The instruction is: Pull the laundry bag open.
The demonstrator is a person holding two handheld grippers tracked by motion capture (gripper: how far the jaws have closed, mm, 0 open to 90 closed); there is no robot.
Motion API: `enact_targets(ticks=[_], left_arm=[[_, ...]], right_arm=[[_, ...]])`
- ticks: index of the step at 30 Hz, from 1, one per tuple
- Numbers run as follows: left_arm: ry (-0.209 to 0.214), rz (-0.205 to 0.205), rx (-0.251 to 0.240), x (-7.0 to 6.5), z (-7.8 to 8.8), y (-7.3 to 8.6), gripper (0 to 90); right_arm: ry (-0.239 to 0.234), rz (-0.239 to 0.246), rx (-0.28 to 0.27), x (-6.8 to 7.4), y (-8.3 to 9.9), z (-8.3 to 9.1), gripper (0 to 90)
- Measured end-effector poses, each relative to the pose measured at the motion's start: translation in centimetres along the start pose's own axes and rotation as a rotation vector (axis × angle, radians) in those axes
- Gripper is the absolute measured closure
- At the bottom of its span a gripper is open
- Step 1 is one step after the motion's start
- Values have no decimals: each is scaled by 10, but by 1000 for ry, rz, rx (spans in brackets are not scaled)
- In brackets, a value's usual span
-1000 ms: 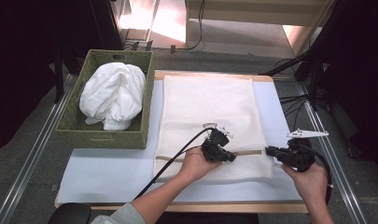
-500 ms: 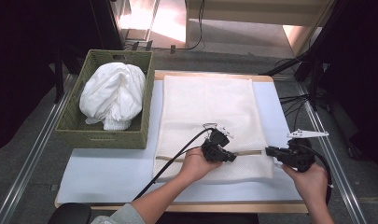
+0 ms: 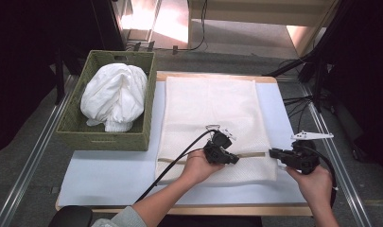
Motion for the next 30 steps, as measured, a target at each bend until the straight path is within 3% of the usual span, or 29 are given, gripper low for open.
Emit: enact_targets(ticks=[6,10,30], left_arm=[[-12,-6,4,3,4,5,882],[-10,13,9,10,6,11,882],[-16,17,5,9,7,12,882]], right_arm=[[5,-5,-5,-1,0,1,860],[6,-9,-6,-3,1,2,860],[7,-10,-5,-3,0,1,860]])
Point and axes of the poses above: each handheld gripper's, and its own axes: z roughly backward along the jaws, y roughly out of its underside, x roughly to its left, the point moved 7 cm from there along -z, roughly forward along the jaws, and after that the axes turned 15 degrees about -y, right-handed, at the moved point
